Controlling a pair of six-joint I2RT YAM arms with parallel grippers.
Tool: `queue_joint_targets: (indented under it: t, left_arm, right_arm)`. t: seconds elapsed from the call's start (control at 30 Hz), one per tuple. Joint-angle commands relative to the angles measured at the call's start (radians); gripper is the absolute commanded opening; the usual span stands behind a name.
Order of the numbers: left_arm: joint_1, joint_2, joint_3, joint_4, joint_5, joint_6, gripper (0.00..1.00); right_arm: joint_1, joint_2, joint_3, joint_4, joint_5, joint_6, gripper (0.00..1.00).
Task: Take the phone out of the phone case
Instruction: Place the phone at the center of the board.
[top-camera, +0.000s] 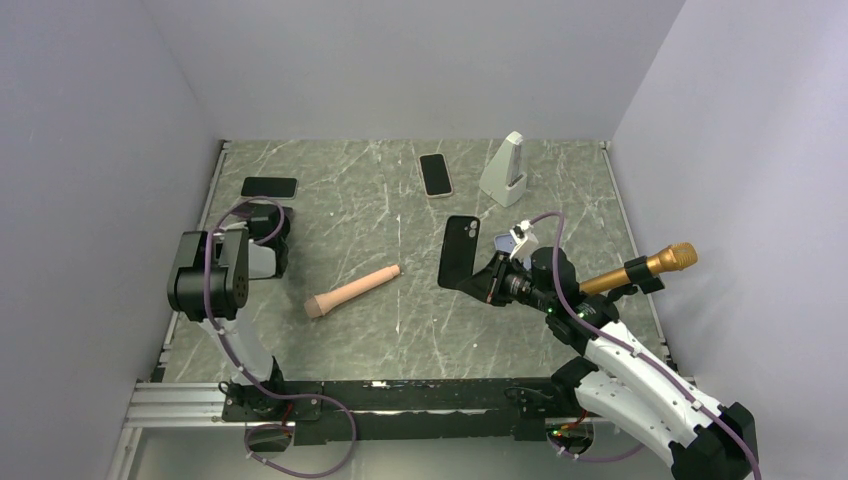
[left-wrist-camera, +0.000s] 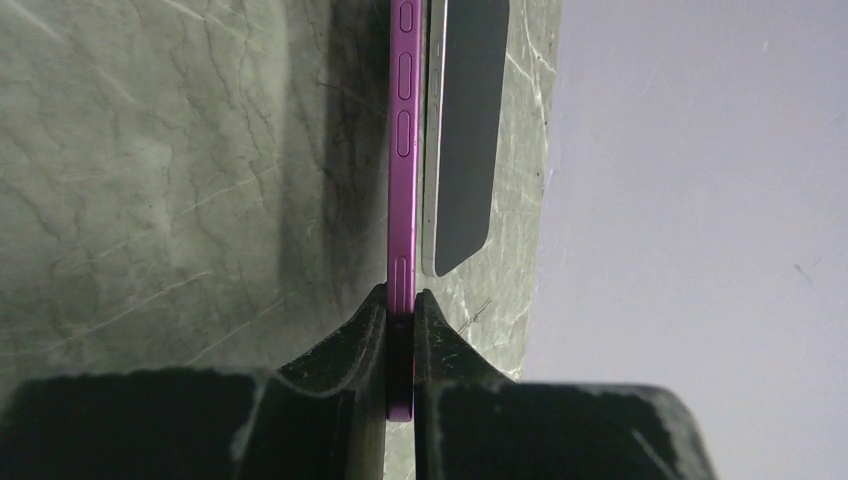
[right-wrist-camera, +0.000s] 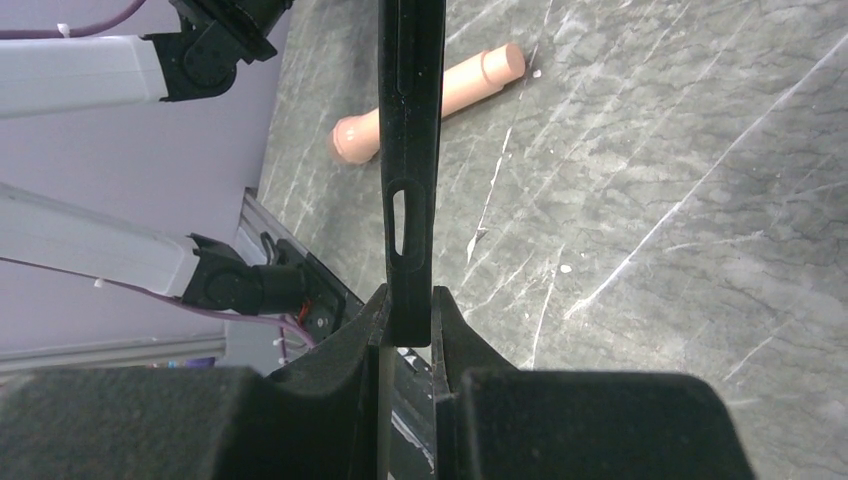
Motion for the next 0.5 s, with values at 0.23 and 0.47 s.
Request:
queue_joint_targets:
  t: [0.23,0.47]
  left_arm:
    - [-0.008,0.062,0.089,-0.056,-0.053,-0.101,0.14]
    - [-0.009,0.039,0.097,-0.089,-0.014,-0.13,0.47]
  right_arm:
    - [0.004,-0.043,0.069,-0.056,0.033,-0.017,0.0]
    - [0.002,-0.036,0.069,-0.039,0.018,-0.006,0.0]
